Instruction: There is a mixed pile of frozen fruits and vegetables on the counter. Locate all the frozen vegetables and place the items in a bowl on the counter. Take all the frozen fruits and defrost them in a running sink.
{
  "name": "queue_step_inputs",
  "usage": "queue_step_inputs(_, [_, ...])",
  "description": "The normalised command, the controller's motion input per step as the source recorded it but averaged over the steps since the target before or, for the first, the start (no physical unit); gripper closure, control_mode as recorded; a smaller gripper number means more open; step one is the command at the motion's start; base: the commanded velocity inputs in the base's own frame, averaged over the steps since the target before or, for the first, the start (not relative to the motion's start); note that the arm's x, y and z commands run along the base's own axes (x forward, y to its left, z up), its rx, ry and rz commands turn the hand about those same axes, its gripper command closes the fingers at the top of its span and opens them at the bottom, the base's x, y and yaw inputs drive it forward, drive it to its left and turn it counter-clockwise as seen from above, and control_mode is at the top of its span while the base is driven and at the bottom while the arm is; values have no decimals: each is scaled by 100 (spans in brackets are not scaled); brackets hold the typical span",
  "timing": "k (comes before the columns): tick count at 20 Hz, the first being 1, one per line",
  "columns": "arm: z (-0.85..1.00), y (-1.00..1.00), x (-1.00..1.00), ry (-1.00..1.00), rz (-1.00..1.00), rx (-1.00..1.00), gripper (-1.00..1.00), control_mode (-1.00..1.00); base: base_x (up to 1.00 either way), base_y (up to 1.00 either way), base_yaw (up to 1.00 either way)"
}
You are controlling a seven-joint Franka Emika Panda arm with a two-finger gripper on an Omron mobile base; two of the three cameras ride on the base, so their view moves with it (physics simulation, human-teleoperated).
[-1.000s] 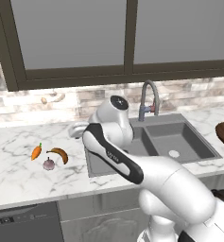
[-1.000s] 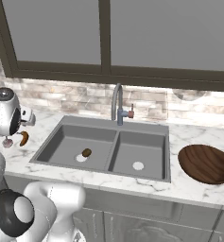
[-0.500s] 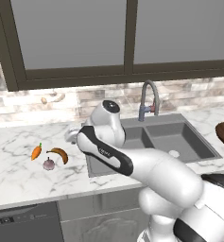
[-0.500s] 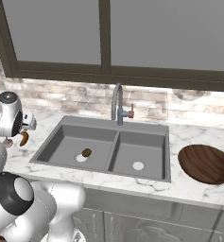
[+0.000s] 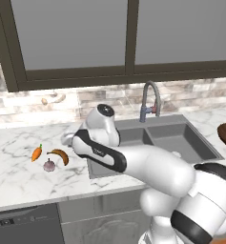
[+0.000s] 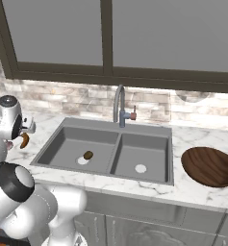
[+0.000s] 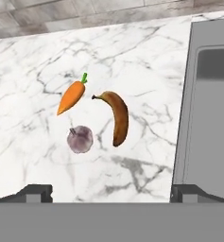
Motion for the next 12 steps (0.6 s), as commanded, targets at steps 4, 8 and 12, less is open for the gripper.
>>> queue_step_inputs(4, [-4, 12, 2, 0, 0, 0, -100, -100, 0, 0, 0])
queue_step_inputs(8, [-4, 2, 2, 0, 0, 0, -100, -100, 0, 0, 0])
queue_step_inputs(12, [-3, 0, 4, 0, 0, 0, -100, -100, 0, 0, 0])
